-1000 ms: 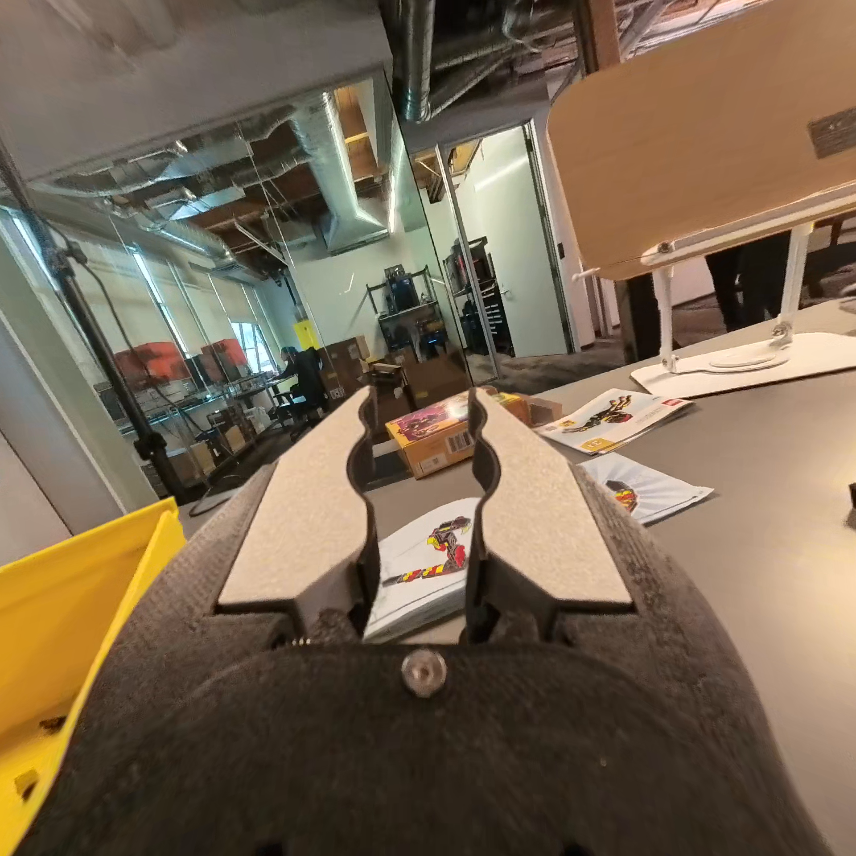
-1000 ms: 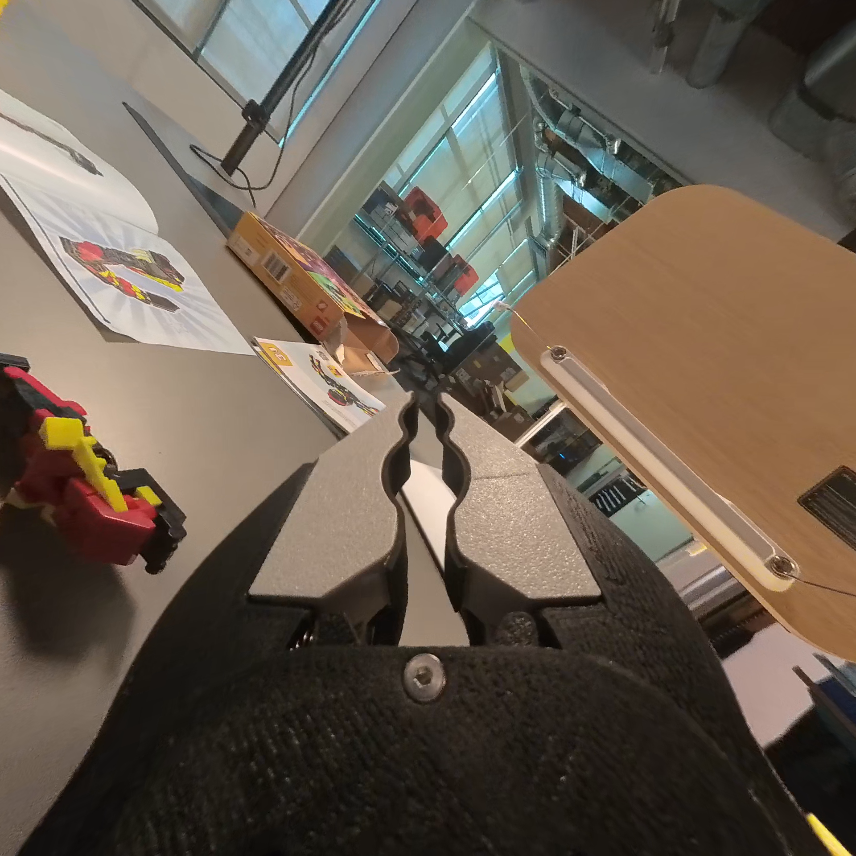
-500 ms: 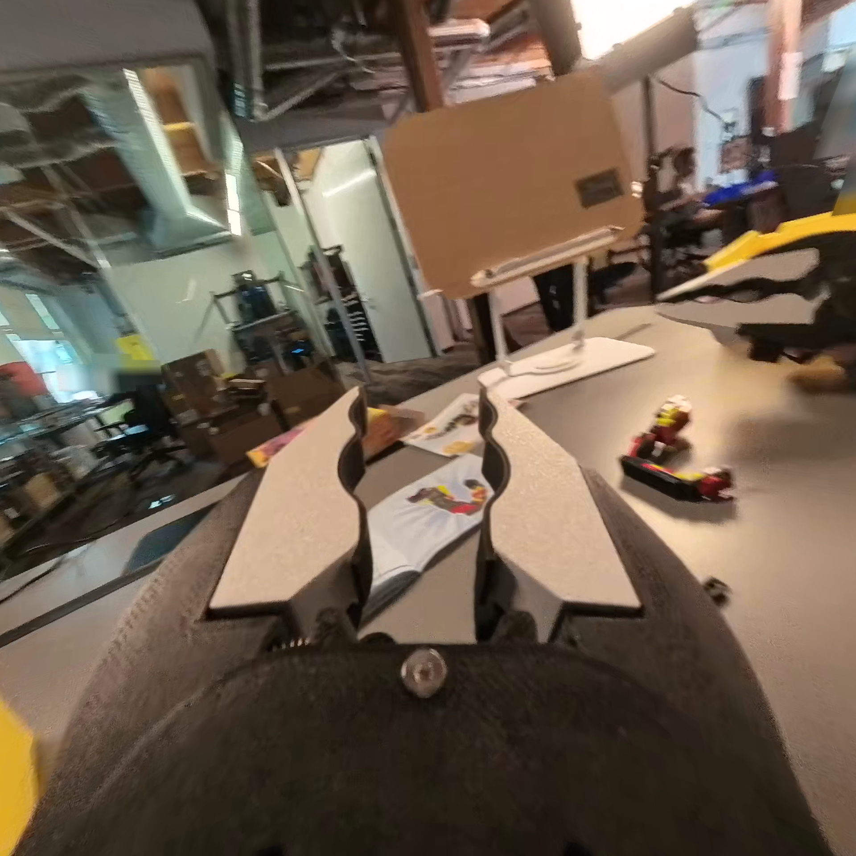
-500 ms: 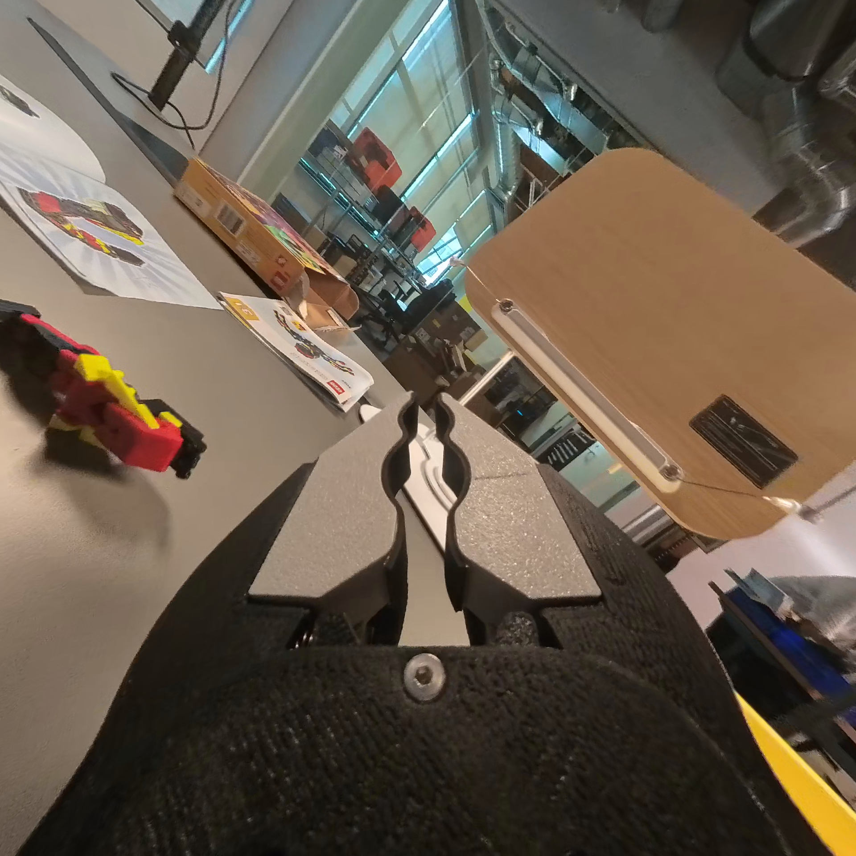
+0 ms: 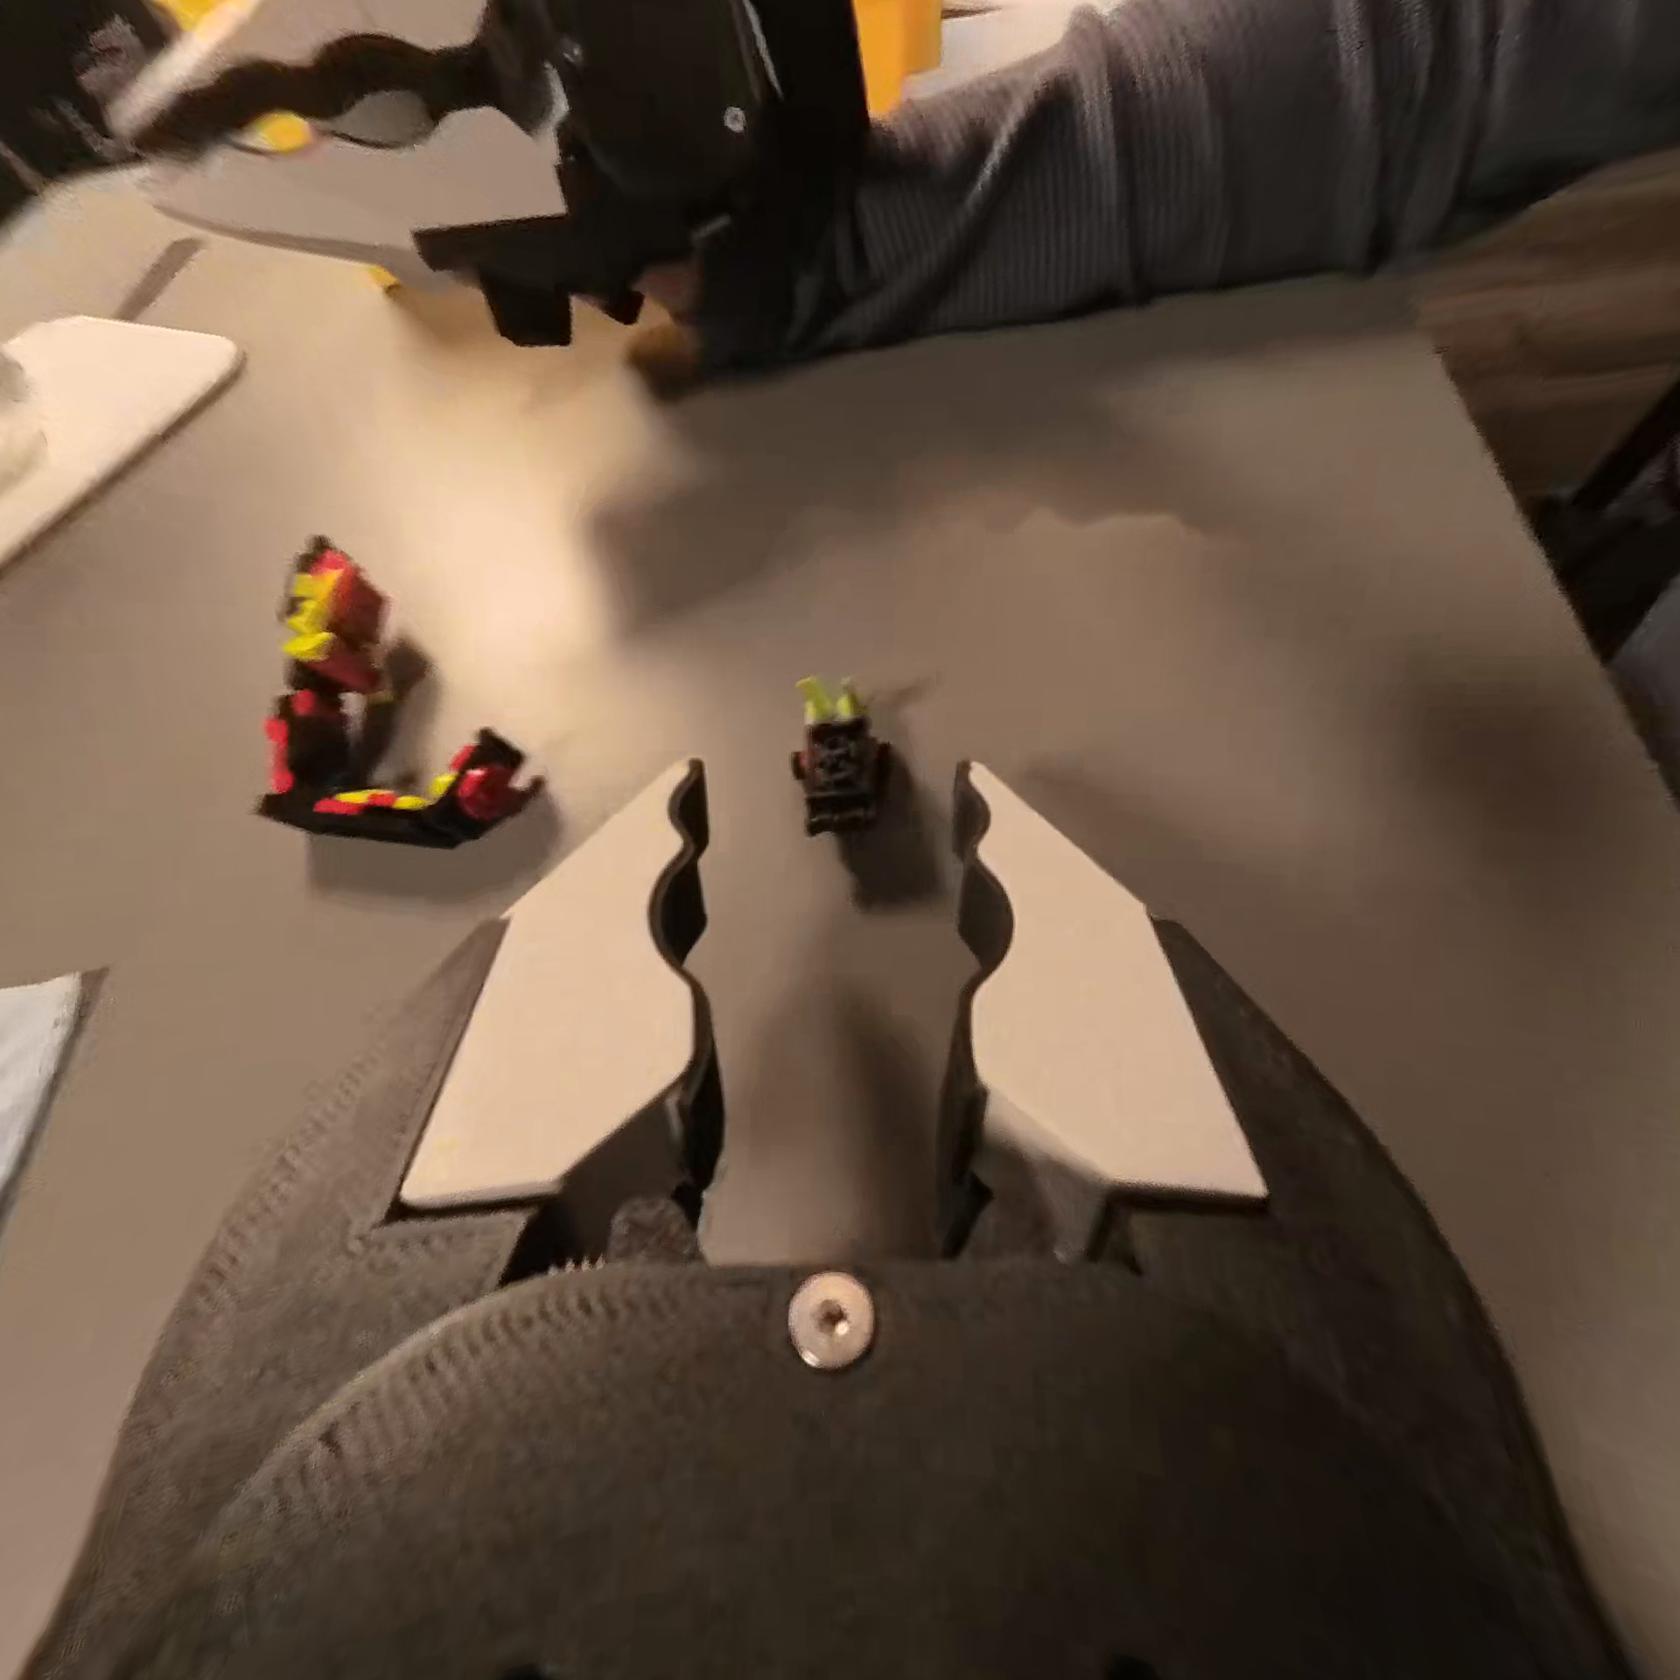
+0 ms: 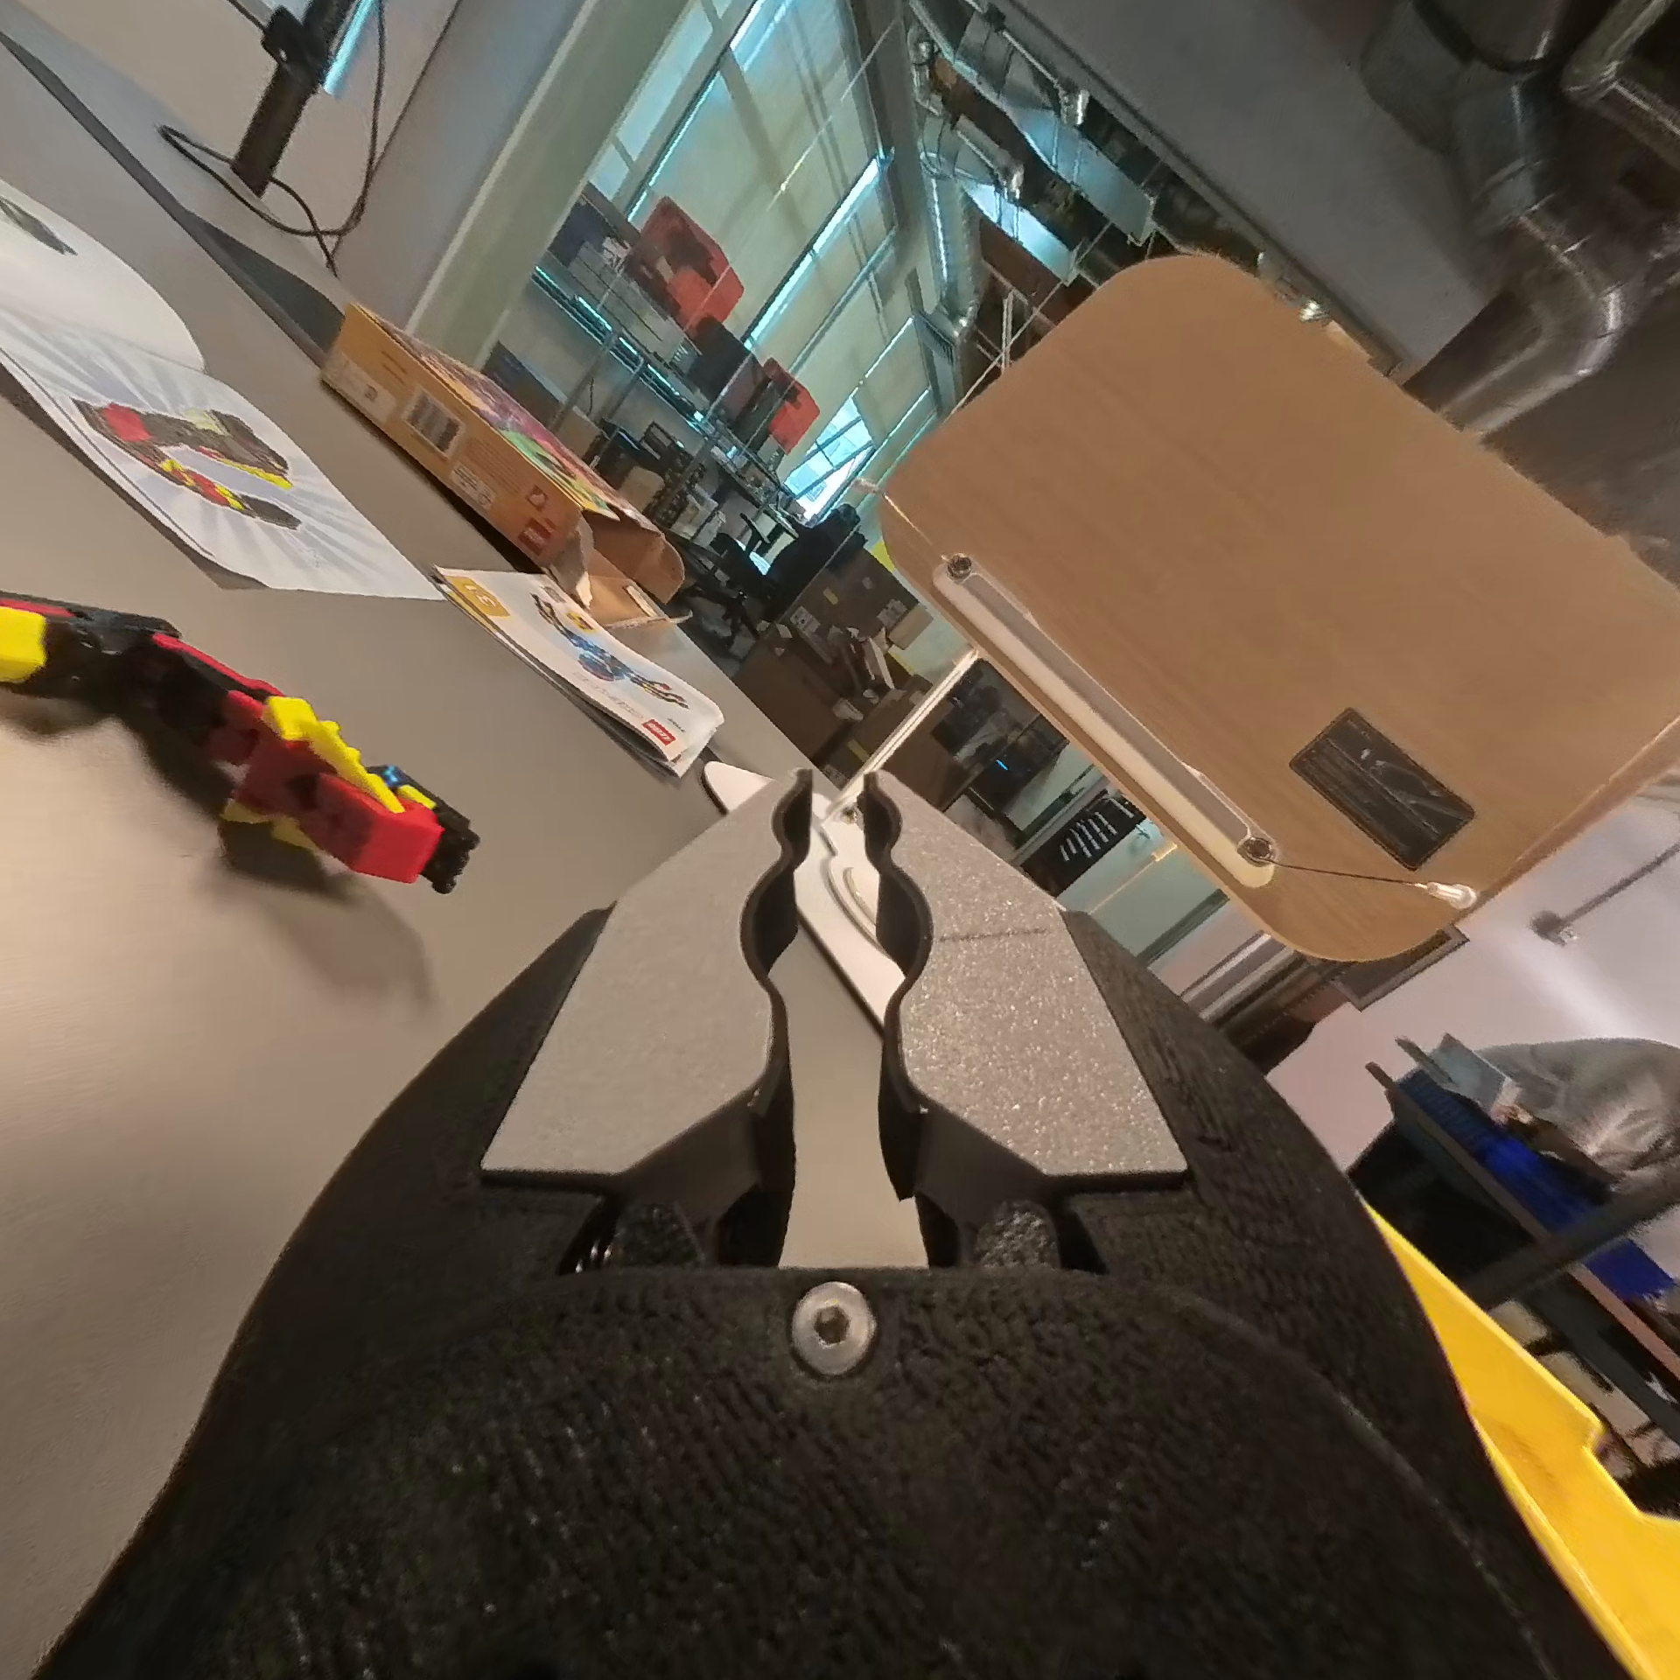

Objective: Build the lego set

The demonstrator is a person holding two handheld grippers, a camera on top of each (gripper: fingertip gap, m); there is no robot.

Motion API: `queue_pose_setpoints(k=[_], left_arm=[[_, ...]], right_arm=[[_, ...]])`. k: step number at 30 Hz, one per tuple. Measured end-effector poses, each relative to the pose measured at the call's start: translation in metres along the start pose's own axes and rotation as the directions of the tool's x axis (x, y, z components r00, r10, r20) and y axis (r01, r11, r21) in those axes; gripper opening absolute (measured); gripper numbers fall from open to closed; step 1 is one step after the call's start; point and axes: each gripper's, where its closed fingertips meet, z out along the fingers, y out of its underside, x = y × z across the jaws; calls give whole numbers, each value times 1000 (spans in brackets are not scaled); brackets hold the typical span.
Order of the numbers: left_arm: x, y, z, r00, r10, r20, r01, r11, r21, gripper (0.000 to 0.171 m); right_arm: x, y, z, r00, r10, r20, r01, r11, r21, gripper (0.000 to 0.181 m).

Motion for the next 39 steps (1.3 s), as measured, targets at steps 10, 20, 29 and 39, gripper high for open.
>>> queue_pose_setpoints(k=[10,20,29,39], left_arm=[[-59,-21,6,970,-208,123,202,978,58,55],[-161,-23,31,933,-287,217,297,955,-14,50],[-152,6,59,969,-244,25,241,926,-292,39],[-160,7,42,966,-207,157,230,962,-147,12]], right_arm=[[-12,-12,-14,1000,3,16,-4,1000,8,21],[-6,-9,-15,997,80,19,-80,997,9,20],[-7,-8,-14,994,105,38,-106,994,7,18],[-11,-9,-14,993,99,59,-100,995,12,17]])
